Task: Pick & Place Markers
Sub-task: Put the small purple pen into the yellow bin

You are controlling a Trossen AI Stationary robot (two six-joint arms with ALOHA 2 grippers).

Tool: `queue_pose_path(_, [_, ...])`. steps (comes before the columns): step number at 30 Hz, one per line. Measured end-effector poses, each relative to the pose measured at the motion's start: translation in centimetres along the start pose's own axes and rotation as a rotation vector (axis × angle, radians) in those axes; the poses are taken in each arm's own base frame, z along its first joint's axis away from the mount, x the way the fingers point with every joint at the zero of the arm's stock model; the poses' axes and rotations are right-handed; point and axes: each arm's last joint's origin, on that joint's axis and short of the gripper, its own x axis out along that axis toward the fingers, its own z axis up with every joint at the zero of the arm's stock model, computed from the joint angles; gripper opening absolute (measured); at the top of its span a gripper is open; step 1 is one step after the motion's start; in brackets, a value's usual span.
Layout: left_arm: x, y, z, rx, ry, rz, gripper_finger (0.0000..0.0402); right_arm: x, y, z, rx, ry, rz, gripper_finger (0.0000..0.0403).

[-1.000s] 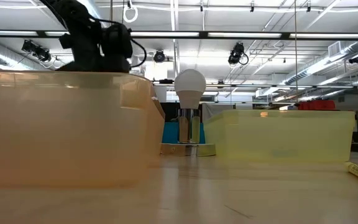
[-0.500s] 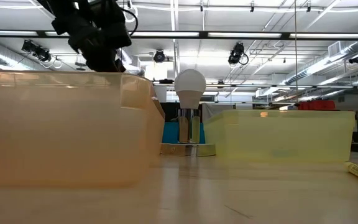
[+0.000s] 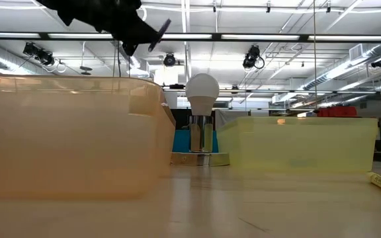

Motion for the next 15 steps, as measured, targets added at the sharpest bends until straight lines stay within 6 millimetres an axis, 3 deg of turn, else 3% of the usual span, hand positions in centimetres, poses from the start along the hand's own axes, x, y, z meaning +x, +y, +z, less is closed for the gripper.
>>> queue_pose_path(15, [0.0, -2.7, 3.4, 0.033, -0.351, -0.023, 0.0035, 0.0, 0.0, 0.0, 0.001, 0.000, 0.000, 0.0235])
